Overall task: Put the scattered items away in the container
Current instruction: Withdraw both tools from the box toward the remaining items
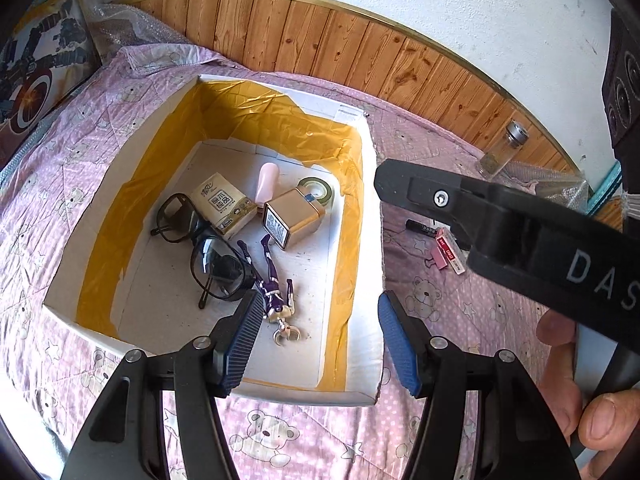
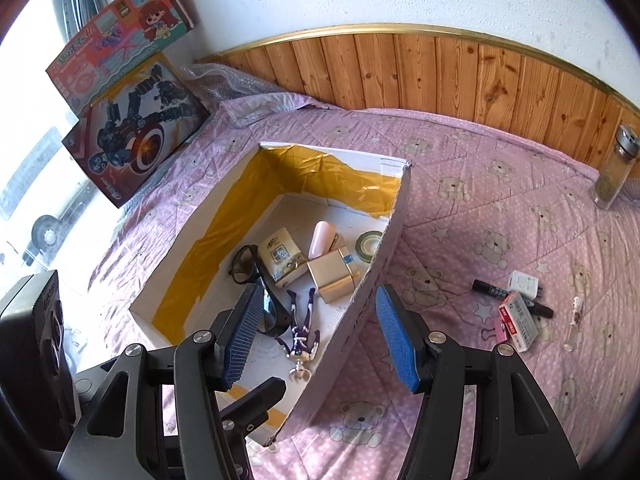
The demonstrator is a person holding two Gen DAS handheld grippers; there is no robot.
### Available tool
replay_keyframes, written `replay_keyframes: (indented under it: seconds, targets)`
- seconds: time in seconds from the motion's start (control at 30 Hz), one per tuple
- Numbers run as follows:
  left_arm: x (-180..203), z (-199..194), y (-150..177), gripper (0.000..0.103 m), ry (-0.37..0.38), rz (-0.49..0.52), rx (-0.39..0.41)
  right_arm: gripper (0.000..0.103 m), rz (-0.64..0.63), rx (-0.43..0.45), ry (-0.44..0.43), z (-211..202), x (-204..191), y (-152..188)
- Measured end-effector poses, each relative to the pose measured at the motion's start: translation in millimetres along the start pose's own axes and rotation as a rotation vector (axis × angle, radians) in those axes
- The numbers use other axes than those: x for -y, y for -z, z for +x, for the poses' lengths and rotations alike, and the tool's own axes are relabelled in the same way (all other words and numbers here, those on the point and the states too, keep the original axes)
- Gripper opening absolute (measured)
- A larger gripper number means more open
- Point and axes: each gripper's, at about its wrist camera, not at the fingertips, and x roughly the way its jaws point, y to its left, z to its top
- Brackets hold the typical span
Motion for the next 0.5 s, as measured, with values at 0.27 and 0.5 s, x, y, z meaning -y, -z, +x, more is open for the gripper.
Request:
replay_keyframes:
  seconds: [0.27, 0.5]
  targets:
    - [20.1, -6.1, 10.3, 0.061, -0.004, 0.045, 0.018, 0.063, 0.084, 0.030, -0.014, -21.9, 25.4, 27.0]
    - [41.6, -4.7, 15.9, 0.061, 0.005, 0.083, 0.019, 0.062, 0.149, 0.040, -0.001, -36.4, 57.2, 48.8]
